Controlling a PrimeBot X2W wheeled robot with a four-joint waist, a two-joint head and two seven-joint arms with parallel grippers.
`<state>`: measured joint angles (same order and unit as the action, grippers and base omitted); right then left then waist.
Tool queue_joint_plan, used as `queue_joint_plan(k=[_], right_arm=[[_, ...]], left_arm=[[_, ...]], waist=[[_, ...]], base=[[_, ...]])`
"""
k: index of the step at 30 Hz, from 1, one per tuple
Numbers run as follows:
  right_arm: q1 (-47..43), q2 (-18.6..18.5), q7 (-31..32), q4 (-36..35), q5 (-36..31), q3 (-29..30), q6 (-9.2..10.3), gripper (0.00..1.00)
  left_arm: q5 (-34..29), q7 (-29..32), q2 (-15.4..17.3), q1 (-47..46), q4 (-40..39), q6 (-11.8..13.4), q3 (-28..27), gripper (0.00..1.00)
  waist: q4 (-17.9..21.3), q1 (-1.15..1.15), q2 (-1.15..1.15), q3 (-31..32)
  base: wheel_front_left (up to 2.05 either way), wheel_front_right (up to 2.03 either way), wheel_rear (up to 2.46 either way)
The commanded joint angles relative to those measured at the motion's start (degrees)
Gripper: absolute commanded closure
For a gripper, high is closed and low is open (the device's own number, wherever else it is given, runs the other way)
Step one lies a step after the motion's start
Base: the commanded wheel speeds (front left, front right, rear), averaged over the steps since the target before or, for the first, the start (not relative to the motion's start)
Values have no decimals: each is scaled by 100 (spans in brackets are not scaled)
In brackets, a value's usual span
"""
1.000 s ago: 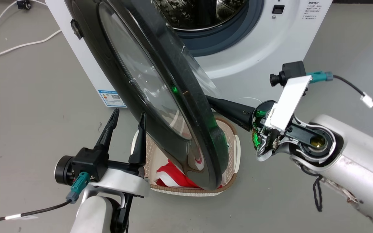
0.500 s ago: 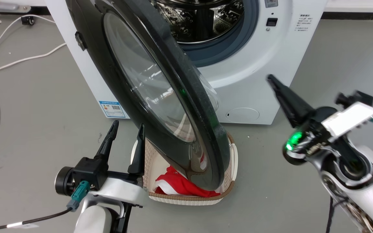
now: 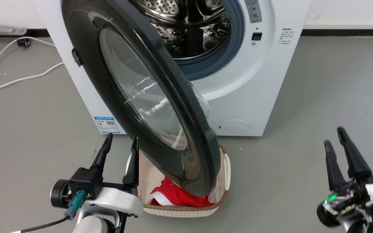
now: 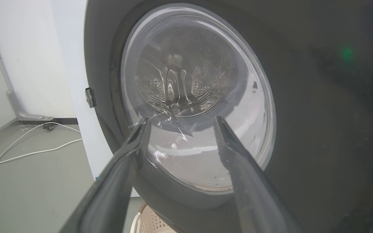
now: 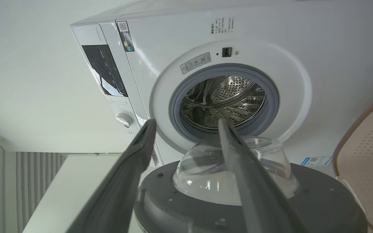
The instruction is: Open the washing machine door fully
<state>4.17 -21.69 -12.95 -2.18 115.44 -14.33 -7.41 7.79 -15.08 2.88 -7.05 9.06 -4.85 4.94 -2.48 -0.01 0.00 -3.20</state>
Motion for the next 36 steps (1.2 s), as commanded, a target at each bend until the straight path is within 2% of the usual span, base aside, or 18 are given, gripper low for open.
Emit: queue_joint_plan(k=[1,6,10,14,16,23,26,29,32,36], right_arm=[[-175,63,-24,-32,-136,77,-14,0],[-562,209,-180,239,-947,240,-13,0],[-567,387,-223,678,-2268,522,-14,0],[-436,738,-220,986,-4181,1055,-14,0],[-384,1026,-221,1012,-5181,1343,-14,0],[-436,1632,-201,484,-8901,1979,-7,0],[-572,1784,-38,158,-10067,2003,-7,0],[-777,1852,130,-126,-10887,1910,-7,0],[-990,1884,262,-227,-11331,1826,-7,0],[-1139,1889,231,-129,-11211,1802,-6,0]], left_arm=[[-19,-13,-1,76,2,18,-24,0],[-24,-14,-1,142,42,19,-47,0],[-38,-14,-1,183,56,29,-65,0],[-51,-13,-2,190,62,41,-90,0],[-50,-13,-1,187,66,41,-103,0],[-58,-13,-1,144,40,39,-136,0],[-66,-14,-1,131,32,39,-149,0],[-76,-14,0,120,30,38,-152,0],[-92,-13,-1,116,21,37,-150,0],[-100,-13,-1,127,7,45,-160,0]], waist=[[34,1,0,50],[47,1,0,143],[44,1,0,179],[58,1,0,195],[65,1,0,192],[94,1,0,143],[98,1,0,130],[94,1,0,120],[90,1,0,114],[96,1,0,109]], base=[[0,0,0],[0,0,0],[0,0,0],[0,0,0],[0,0,0],[0,0,0],[0,0,0],[0,0,0],[0,0,0],[0,0,0]])
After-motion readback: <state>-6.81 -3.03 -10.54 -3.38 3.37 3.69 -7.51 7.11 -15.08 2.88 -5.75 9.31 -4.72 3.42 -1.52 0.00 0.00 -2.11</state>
